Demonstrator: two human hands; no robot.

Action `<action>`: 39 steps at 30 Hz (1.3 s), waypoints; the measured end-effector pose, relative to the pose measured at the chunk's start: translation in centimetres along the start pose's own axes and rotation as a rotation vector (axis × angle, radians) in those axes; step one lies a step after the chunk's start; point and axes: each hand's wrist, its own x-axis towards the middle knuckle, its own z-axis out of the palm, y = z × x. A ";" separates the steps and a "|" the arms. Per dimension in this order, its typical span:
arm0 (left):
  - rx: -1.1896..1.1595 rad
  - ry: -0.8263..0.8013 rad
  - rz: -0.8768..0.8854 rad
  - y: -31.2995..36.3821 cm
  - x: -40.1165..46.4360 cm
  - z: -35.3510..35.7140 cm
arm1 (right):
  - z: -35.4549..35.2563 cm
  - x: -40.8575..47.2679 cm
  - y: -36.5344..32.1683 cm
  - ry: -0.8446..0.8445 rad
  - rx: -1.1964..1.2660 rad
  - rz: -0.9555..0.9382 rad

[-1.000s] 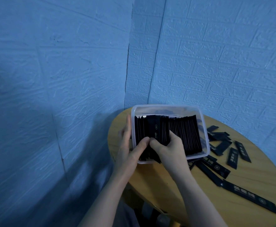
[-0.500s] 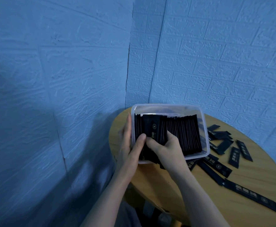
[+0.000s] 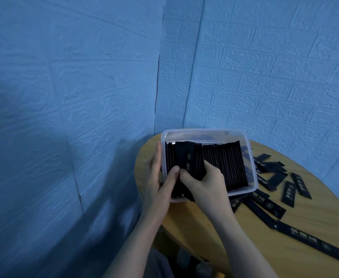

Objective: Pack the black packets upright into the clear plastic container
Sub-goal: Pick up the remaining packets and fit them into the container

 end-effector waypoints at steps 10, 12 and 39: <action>0.007 -0.003 -0.009 0.0 -0.1 -0.1 | -0.1 -0.4 0.6 0.044 0.093 -0.055; 0.018 -0.009 -0.005 -0.1 -0.1 -0.1 | -0.1 -0.5 0.7 0.051 0.129 -0.035; 0.014 0.007 -0.005 0.1 -0.2 -0.1 | -0.7 0.4 0.5 0.019 0.165 0.045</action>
